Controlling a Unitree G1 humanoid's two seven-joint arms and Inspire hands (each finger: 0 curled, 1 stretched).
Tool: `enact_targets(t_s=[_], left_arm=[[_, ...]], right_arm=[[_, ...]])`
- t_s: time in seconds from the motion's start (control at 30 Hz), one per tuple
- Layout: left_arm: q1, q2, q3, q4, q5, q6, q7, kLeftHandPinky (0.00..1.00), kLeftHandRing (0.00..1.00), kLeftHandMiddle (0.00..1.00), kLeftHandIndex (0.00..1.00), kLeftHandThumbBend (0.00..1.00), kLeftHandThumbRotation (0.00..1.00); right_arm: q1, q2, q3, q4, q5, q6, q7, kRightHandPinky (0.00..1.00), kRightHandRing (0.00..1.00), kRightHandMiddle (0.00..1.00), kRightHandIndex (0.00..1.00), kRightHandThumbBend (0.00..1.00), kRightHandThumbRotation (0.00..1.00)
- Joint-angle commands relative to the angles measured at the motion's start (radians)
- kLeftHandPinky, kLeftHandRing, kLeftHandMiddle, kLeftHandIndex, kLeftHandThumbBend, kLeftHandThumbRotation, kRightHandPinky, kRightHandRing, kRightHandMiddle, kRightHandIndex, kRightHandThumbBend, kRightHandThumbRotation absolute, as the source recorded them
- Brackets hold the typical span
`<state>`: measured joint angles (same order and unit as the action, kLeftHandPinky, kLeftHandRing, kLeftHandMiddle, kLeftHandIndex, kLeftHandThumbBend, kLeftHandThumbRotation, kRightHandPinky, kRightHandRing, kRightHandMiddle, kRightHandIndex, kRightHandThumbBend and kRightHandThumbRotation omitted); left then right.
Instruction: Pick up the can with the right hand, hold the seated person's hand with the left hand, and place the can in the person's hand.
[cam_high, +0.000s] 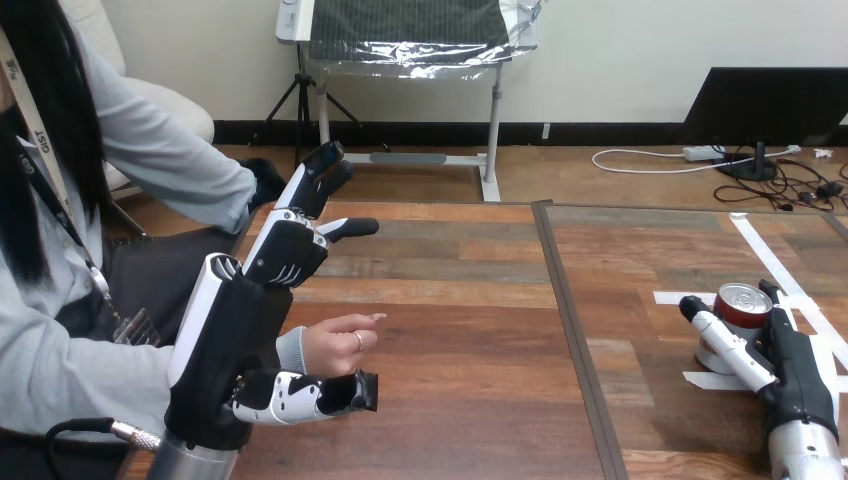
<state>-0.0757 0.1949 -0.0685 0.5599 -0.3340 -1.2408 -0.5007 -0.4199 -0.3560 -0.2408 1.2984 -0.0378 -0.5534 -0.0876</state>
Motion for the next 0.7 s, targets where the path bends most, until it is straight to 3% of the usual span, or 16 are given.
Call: enact_targets(t_s=[0.0,0.67], left_arm=[[-0.022,0.006,0.006,-0.041,-0.014,-0.008,-0.006,0.80,0.97,0.99,0.96,1.00,0.58],[-0.009,0.006,0.012,-0.065,-0.003,0.016,-0.004,0.79,0.96,0.99,0.95,1.00,0.59]], right_arm=[[-0.081,-0.005,0.012,0.006,-0.010,0.013,0.000,0.95,0.94,0.93,0.98,1.00,0.54],[-0.099,-0.011,0.033,0.009,-0.044,0.019,-0.029,0.91,0.92,0.92,0.97,1.00,0.52]])
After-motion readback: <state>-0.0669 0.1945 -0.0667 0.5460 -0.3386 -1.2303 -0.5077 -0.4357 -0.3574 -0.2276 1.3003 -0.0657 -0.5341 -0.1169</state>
